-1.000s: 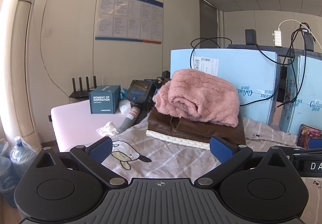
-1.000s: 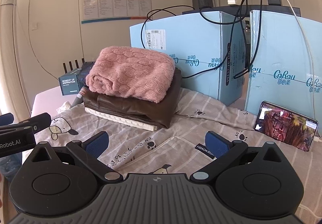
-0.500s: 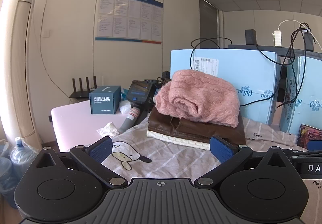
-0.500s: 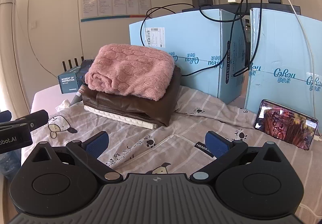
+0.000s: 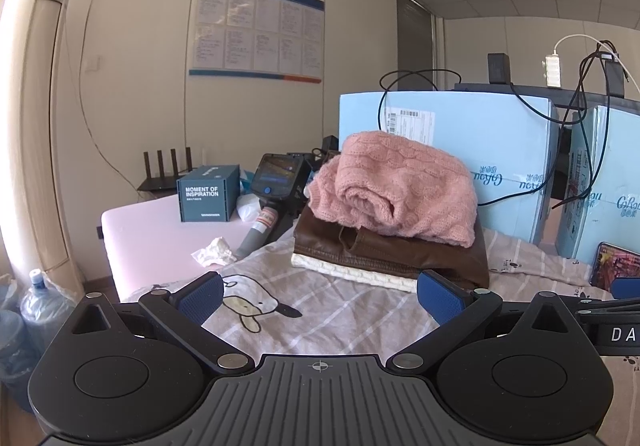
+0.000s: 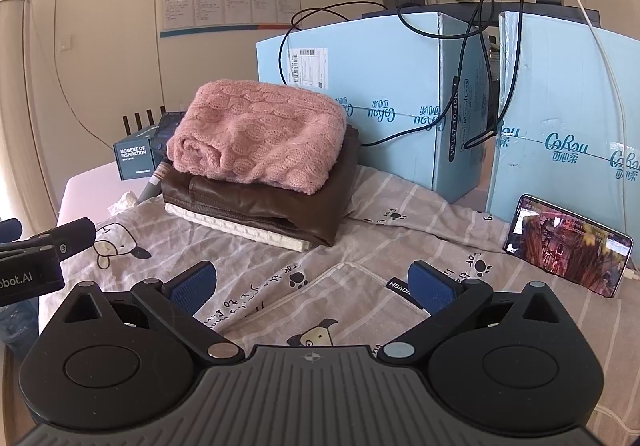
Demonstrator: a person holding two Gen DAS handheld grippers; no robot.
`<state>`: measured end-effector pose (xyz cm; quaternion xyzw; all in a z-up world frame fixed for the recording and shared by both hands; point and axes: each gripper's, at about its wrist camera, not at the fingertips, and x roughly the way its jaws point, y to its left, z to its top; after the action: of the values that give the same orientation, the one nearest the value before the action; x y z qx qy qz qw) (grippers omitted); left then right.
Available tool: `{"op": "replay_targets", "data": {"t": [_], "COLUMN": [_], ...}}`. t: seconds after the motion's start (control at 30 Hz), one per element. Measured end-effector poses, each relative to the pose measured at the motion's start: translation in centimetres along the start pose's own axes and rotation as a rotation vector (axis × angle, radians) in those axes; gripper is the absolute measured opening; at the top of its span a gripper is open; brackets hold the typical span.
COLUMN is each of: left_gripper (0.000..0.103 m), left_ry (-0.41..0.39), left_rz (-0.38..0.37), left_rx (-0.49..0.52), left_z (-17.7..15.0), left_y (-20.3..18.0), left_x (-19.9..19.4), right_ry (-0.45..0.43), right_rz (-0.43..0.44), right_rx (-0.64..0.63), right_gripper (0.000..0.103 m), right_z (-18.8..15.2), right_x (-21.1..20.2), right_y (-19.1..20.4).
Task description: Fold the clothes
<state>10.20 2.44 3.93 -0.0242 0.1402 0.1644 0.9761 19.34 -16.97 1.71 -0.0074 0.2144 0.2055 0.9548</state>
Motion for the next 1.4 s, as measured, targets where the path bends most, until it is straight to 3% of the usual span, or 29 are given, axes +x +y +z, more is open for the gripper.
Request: {"op": "replay_targets", "data": {"t": [1.4], "left_gripper": [0.103], "left_ry": [-0.014], "left_rz": [0.048], "left_rx": [0.027], "left_z": [-0.27], "left_y": [-0.12], "left_x": [0.02], "right_ry": [0.015], "right_rz": [-0.005], "right_rx": [-0.03], "right_gripper": [0.103], "right_z": [-0.17], "right_x": [0.21], "right_y": [0.42]}}
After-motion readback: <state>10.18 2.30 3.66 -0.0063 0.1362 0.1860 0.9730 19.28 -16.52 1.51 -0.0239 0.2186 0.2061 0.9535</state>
